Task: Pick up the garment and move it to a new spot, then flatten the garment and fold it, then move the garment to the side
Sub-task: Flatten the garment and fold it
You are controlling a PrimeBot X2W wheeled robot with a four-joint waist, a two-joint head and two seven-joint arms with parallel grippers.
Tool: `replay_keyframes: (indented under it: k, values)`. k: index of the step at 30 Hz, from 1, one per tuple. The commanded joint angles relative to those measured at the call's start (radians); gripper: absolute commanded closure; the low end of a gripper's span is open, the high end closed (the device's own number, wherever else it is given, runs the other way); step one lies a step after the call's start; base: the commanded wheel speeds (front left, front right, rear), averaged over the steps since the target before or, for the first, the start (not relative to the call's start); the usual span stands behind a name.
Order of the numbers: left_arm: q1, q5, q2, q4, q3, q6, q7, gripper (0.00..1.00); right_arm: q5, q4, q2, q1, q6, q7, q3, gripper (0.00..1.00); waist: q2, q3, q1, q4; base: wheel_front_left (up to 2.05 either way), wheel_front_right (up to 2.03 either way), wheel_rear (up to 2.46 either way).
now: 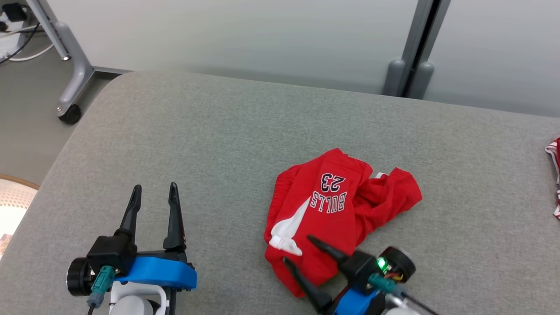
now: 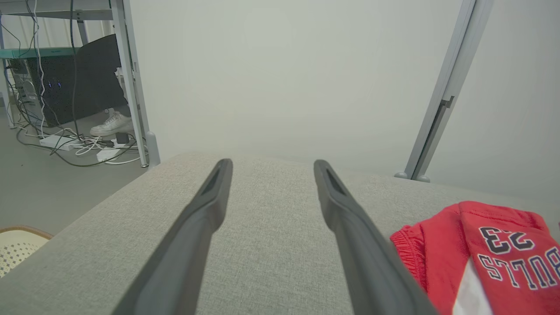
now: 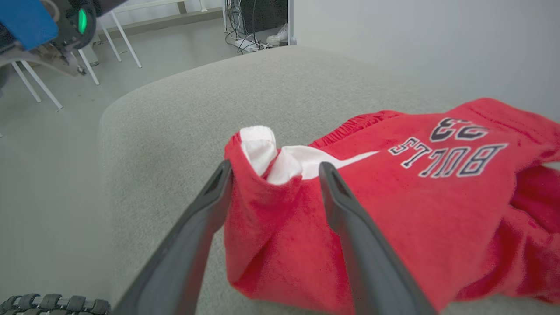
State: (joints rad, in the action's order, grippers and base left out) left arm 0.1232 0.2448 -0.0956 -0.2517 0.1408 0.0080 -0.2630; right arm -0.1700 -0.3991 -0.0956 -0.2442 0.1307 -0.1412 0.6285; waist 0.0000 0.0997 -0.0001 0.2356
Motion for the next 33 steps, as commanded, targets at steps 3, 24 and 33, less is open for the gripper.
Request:
replay_keyframes:
  k: [3,24,33]
  values:
    - [-0.002,-0.007,-0.006,0.003,-0.009,-0.005,-0.003,0.00,0.011,0.056,-0.017,-0.037,0.000,0.012,-0.055,0.00,0.0000,-0.006,0.0001,-0.018,0.00,0.00,0.00]
    - [0.042,-0.017,0.022,-0.001,-0.018,-0.026,-0.003,0.00,0.049,0.125,-0.080,-0.110,0.000,0.255,-0.268,0.00,0.0000,0.048,0.0001,0.022,0.00,0.00,0.00]
    - [0.051,-0.024,0.032,0.010,-0.017,-0.022,-0.003,0.00,0.052,0.049,-0.066,-0.070,0.000,0.260,-0.287,0.00,0.0000,0.079,0.0001,0.035,0.00,0.00,0.00]
